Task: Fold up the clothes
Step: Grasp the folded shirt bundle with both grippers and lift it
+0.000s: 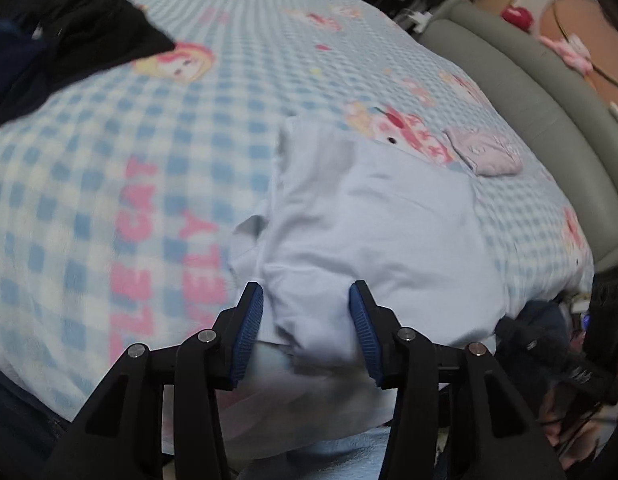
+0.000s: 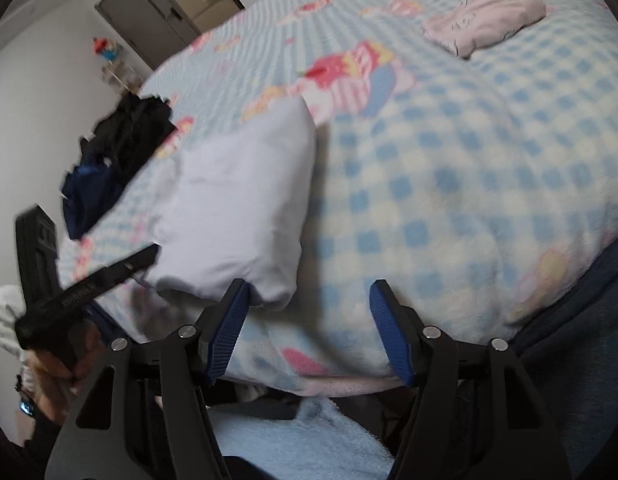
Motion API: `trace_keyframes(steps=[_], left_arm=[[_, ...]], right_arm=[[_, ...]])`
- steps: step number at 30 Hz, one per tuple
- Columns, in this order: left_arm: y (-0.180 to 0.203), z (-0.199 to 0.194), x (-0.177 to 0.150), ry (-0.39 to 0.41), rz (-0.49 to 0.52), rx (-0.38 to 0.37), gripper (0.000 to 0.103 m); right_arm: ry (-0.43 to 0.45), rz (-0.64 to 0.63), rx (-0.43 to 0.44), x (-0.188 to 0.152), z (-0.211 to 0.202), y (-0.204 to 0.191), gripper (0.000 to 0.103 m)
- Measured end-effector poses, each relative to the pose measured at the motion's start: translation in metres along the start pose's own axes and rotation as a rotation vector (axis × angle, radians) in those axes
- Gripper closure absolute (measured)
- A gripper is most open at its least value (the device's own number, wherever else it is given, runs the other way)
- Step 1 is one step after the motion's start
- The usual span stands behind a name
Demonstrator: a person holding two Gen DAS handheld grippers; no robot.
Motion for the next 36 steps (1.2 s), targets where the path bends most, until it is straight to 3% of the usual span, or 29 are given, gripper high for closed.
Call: trace_keyframes(steps=[4,7,10,12,15,16,17,18,19,21,23,27,32,34,36], left_arm=[[-0.009,-0.006,0.002,0.021,-0.02,0.01,0.055],[-0.018,-0.015,0.012,0.013,-0.09,-0.112,0.058],[-0.023,-0.009,0.026,-0.005,-0.154,-0.222,0.054],[-0.028,0.008,0.028,-0.059,-0.172,-0.22,0.049],[-0.033,0.032,0.026,-0.122,-0.214,-0.268,0.038],[-0.034,0.037,0.023,-0.128,-0.226,-0.285,0.039],[-0.033,0.037,0.021,-0.127,-0.222,-0.282,0.044],[-0.029,0.035,0.021,-0.128,-0.208,-0.281,0.057],[-0.025,0.033,0.021,-0.13,-0.189,-0.274,0.059],[-0.015,0.028,0.024,-0.13,-0.154,-0.261,0.072],[-0.004,0.022,0.031,-0.126,-0.156,-0.296,0.078],[0.038,0.005,0.056,-0.1,-0.103,-0.372,0.079],[0.108,0.015,0.1,-0.064,0.003,-0.42,0.079],[0.125,0.036,0.1,-0.072,-0.016,-0.438,0.079],[0.139,0.062,0.095,-0.092,-0.03,-0.431,0.079]], right_arm=[[-0.009,0.012,-0.019,-0.002,-0.002,0.006,0.038],[0.049,-0.023,0.039,0.011,-0.026,-0.003,0.04],[0.072,-0.079,0.113,0.032,-0.034,-0.015,0.035],[0.035,-0.106,0.109,0.046,-0.012,-0.02,0.034],[-0.102,-0.042,0.212,0.052,0.033,-0.025,0.034],[-0.136,-0.014,0.253,0.051,0.047,-0.026,0.031],[-0.136,0.002,0.258,0.05,0.055,-0.027,0.03],[-0.134,0.017,0.263,0.048,0.063,-0.028,0.035],[-0.116,0.028,0.261,0.049,0.063,-0.028,0.039],[-0.073,0.029,0.246,0.052,0.051,-0.032,0.06],[-0.026,0.002,0.265,0.062,0.037,-0.039,0.067],[0.068,-0.038,0.274,0.09,-0.003,-0.04,0.069],[0.2,-0.047,0.259,0.155,-0.047,-0.003,0.066],[0.193,-0.062,0.227,0.169,-0.04,0.028,0.063],[0.143,0.015,0.219,0.169,-0.024,0.06,0.064]])
Point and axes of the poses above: each gripper's, at about its wrist camera, not at the fingertips, and z roughly the way its jaws point, y to its right, x to its top, the point moved 4 cm from there along z, roughly the way its jaws point, and after that the axes turned 2 degrees about -x, right-handed, at the moved point
